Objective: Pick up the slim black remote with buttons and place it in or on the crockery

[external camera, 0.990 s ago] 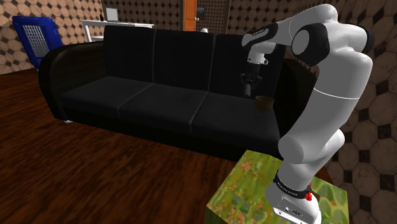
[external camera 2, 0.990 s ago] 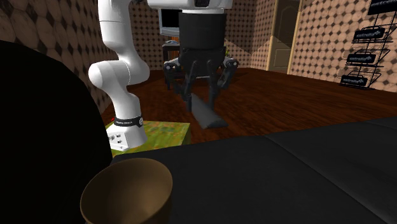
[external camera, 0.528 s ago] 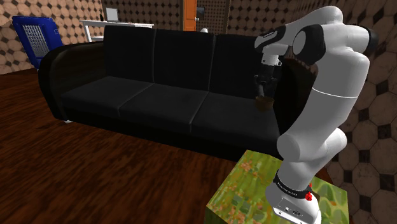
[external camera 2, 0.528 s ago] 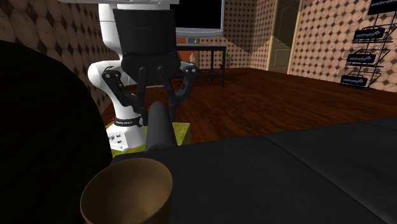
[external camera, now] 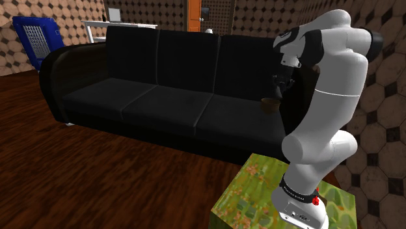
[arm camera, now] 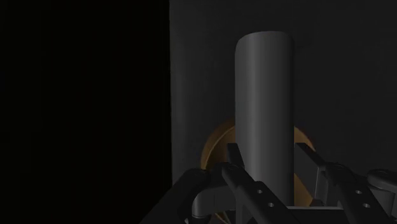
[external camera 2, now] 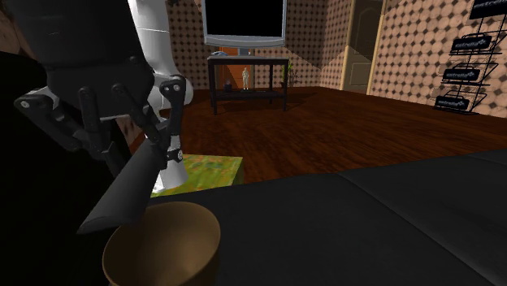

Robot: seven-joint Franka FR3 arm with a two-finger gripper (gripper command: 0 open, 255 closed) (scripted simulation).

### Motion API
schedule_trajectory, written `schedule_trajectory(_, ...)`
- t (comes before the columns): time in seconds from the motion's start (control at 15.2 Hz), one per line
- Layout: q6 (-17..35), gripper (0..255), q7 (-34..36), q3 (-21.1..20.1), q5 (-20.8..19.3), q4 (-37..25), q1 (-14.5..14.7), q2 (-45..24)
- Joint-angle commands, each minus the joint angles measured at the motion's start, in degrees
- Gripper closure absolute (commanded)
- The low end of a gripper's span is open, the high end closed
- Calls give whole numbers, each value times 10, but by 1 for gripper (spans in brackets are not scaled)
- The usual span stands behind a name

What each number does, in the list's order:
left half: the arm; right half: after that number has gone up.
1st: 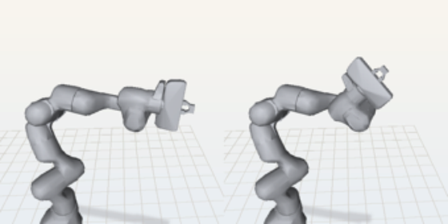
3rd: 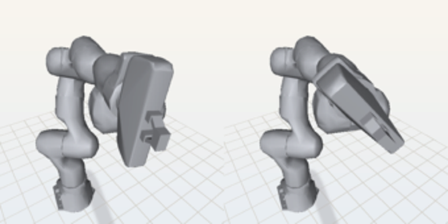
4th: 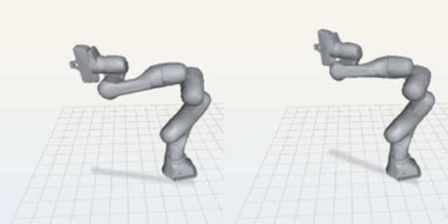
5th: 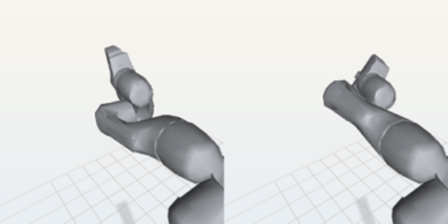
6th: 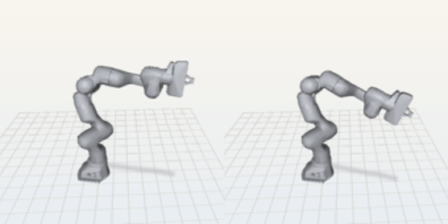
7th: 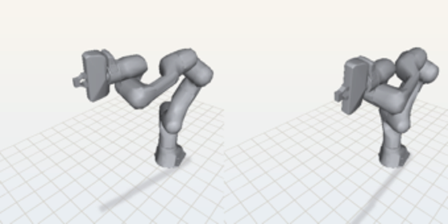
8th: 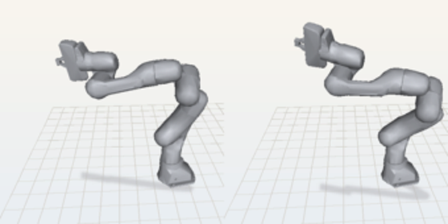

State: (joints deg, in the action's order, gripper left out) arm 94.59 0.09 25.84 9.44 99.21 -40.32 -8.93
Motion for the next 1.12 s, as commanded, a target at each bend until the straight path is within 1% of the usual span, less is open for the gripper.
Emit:
schedule_trajectory(0.0,1,255,-29,17,-23,-24,-20,-28)
schedule_trajectory(0.26,30,255,-35,38,-16,1,0,-35)
schedule_trajectory(0.73,77,255,-46,57,-2,37,18,-51)
schedule_trajectory(1.06,76,255,-48,71,1,37,31,-53)
